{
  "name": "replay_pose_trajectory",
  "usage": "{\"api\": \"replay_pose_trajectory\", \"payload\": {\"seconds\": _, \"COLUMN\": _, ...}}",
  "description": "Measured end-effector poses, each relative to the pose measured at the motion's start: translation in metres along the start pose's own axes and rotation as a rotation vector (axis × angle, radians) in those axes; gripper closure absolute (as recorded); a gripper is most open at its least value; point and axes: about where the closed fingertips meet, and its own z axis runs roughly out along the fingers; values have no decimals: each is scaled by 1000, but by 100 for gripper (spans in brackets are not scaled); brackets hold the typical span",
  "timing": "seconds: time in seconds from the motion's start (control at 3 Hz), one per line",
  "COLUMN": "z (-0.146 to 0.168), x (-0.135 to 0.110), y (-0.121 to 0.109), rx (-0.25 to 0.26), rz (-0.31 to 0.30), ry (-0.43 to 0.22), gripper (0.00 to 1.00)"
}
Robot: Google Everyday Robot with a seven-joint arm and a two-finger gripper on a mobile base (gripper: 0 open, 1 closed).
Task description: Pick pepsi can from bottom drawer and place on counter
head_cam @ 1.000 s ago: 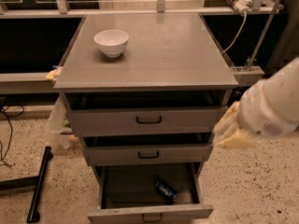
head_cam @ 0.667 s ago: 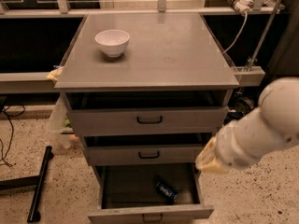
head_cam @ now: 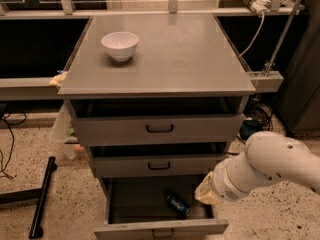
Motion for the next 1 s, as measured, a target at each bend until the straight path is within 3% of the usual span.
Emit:
{"api": "replay_pose_trajectory", "payload": {"seconds": 0.33, "z": 12, "x": 23, "y": -3, "rx": 16, "rz": 26, "ry": 19, "gripper": 100}}
{"api": "replay_pose_trajectory", "payload": {"seconds": 0.67, "z": 57, "x": 64, "y": -7, "rx": 17, "rz": 28, "ry": 38, "gripper": 100}}
{"api": "replay_pose_trajectory", "payload": {"seconds": 1.0, "z": 125, "x": 87, "y": -41, "rx": 72, "rz": 7, "ry": -25, "gripper": 100}}
